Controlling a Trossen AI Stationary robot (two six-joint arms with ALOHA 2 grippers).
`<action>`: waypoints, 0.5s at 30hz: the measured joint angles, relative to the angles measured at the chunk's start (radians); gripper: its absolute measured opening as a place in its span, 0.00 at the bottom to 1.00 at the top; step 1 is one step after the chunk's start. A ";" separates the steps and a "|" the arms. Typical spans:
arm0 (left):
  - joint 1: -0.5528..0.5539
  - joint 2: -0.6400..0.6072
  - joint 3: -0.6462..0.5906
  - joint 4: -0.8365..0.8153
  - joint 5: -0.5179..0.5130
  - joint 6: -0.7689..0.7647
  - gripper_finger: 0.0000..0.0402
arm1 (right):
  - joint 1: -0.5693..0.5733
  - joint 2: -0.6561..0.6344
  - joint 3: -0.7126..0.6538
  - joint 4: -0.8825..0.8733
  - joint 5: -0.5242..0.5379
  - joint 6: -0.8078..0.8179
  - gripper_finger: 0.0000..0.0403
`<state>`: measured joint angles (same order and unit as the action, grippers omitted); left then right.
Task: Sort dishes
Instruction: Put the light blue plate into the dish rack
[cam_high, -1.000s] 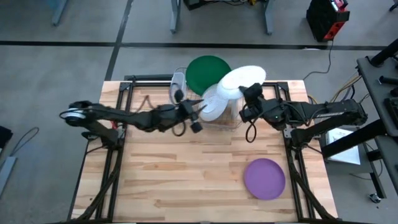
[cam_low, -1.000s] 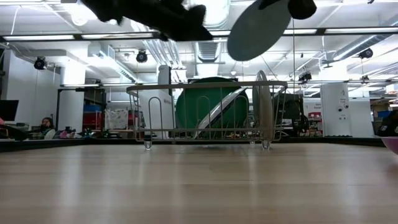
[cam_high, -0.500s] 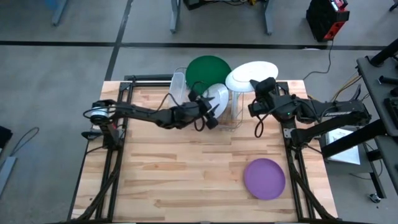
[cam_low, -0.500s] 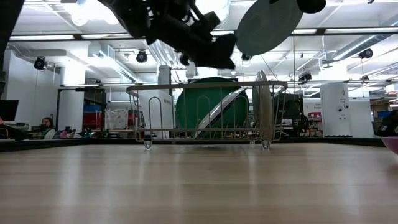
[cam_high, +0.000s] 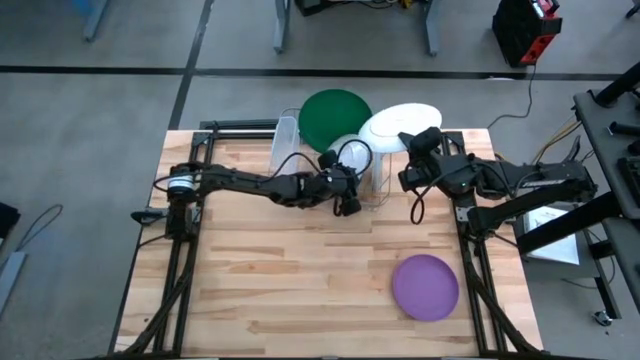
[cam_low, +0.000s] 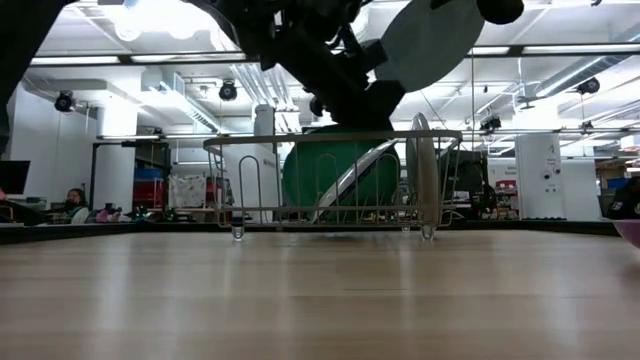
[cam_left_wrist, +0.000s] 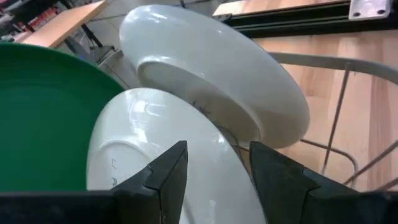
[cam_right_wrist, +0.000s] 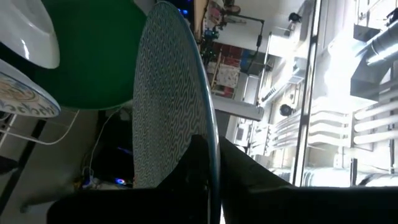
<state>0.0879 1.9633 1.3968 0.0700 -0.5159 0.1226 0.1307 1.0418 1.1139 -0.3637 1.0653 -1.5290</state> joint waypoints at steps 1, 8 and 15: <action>0.000 0.006 0.004 -0.003 -0.003 -0.005 0.40 | 0.000 -0.001 -0.001 0.000 0.001 0.007 0.00; -0.005 0.042 0.040 -0.048 -0.145 -0.019 0.40 | -0.001 -0.001 -0.006 -0.006 0.000 0.022 0.00; -0.010 0.053 0.052 -0.067 -0.192 -0.031 0.40 | -0.001 -0.001 -0.006 -0.006 0.000 0.022 0.00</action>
<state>0.0780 2.0167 1.4487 0.0031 -0.7079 0.0914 0.1299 1.0407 1.1076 -0.3696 1.0657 -1.5073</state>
